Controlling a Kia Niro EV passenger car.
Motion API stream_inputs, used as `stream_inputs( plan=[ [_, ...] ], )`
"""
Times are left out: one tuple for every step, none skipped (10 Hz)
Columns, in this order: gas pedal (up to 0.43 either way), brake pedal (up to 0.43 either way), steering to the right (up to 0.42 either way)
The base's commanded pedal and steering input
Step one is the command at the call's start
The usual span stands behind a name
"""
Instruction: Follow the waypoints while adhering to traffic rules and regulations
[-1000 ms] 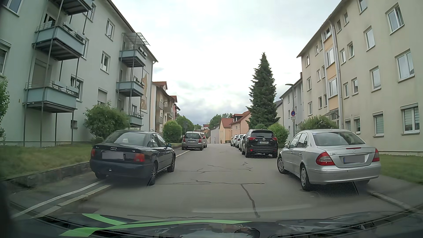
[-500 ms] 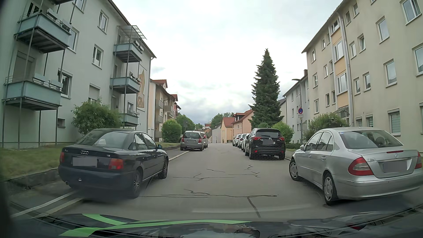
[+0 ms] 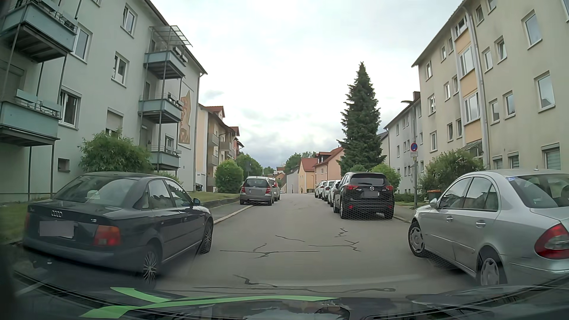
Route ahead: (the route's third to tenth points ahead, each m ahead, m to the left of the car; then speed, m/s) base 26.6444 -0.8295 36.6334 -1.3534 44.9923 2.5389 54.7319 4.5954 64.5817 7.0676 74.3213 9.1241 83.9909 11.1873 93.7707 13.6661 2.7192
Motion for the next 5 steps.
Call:
stream_inputs(
  plan=[
    [0.0, 0.0, -0.008],
    [0.0, 0.0, -0.007],
    [0.0, 0.0, -0.007],
    [0.0, 0.0, -0.007],
    [0.008, 0.0, -0.007]
  ],
)
